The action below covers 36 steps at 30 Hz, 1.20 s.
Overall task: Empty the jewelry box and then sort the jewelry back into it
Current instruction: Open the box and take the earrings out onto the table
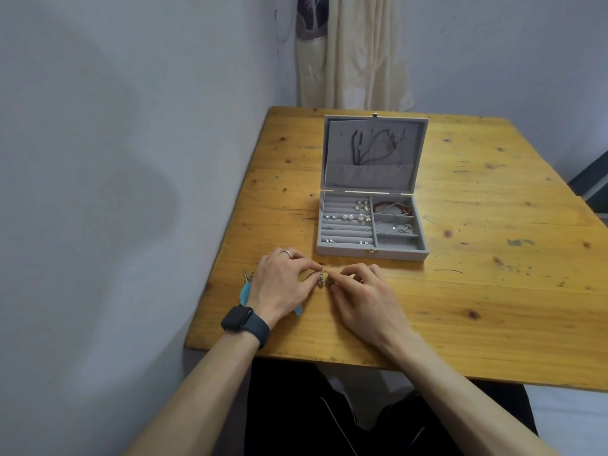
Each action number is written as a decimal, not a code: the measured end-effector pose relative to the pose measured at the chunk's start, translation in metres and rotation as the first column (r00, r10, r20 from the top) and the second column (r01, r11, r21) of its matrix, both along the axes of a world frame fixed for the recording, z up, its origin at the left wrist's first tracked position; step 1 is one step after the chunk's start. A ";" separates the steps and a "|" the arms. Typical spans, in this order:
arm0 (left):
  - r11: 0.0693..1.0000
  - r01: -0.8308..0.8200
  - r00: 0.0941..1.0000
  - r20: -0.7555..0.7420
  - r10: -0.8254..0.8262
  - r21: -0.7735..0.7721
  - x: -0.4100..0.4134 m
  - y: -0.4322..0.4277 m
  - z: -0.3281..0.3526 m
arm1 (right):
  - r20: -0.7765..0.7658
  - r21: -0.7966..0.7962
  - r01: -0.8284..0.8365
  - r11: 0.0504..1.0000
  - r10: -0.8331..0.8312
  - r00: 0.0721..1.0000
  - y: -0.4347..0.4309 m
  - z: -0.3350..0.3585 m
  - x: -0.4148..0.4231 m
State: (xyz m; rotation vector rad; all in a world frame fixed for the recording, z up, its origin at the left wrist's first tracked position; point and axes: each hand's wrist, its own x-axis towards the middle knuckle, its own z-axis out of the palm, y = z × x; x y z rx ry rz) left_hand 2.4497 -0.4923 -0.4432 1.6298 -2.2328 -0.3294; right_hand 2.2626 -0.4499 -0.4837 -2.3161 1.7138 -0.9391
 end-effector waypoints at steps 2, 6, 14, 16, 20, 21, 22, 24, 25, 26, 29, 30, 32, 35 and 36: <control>1.000 -0.006 1.000 -0.013 0.006 -0.005 0.000 0.000 0.001 | 0.032 0.022 -0.003 1.000 0.002 0.999 -0.001 0.000 -0.001; 1.000 -0.013 0.999 -0.042 0.013 0.008 0.001 -0.003 0.004 | 0.167 0.086 0.030 0.996 -0.044 0.985 0.000 0.002 -0.007; 0.999 -0.032 0.997 -0.067 0.030 -0.018 -0.005 -0.017 0.019 | 0.286 0.135 -0.009 0.991 -0.030 0.958 -0.001 0.019 -0.017; 0.999 -0.036 0.996 -0.082 0.033 -0.036 -0.010 -0.026 0.026 | 0.286 0.089 0.013 0.996 -0.038 0.958 -0.009 0.029 -0.023; 0.997 -0.044 0.995 -0.094 0.038 -0.064 -0.024 -0.052 0.038 | 0.254 0.050 0.098 0.994 -0.107 0.961 -0.037 0.053 -0.036; 0.997 -0.042 0.996 -0.086 0.036 -0.067 -0.028 -0.059 0.040 | 0.233 0.049 0.120 0.992 -0.129 0.964 -0.047 0.056 -0.040; 0.997 -0.038 0.996 -0.080 0.032 -0.069 -0.033 -0.067 0.042 | 0.212 0.047 0.142 0.989 -0.149 0.966 -0.057 0.058 -0.044; 0.997 -0.024 0.998 -0.061 0.020 -0.068 -0.044 -0.081 0.045 | 0.165 0.048 0.187 0.981 -0.192 0.967 -0.079 0.060 -0.055; 0.997 -0.016 0.999 -0.045 0.013 -0.075 -0.049 -0.089 0.046 | 0.139 0.060 0.208 0.976 -0.215 0.967 -0.090 0.061 -0.061; 0.996 -0.007 1.000 -0.028 0.004 -0.084 -0.055 -0.097 0.047 | 0.115 0.079 0.226 0.971 -0.234 0.965 -0.101 0.062 -0.066; 0.996 0.019 1.000 0.011 -0.018 -0.091 -0.072 -0.119 0.048 | 0.056 0.135 0.243 0.961 -0.252 0.966 -0.129 0.062 -0.079; 0.996 0.023 0.999 0.024 -0.021 -0.088 -0.077 -0.126 0.047 | 0.044 0.152 0.235 0.960 -0.244 0.969 -0.136 0.060 -0.082; 0.997 0.029 0.998 0.061 -0.025 -0.072 -0.087 -0.138 0.045 | 0.042 0.178 0.217 0.960 -0.228 0.973 -0.150 0.055 -0.084; 0.999 0.034 0.987 0.161 -0.027 -0.041 -0.101 -0.151 0.040 | 0.033 0.184 0.198 0.963 -0.207 0.978 -0.165 0.049 -0.083; 0.999 0.036 0.978 0.207 -0.027 -0.039 -0.104 -0.154 0.038 | 0.024 0.189 0.190 0.963 -0.198 0.980 -0.169 0.048 -0.083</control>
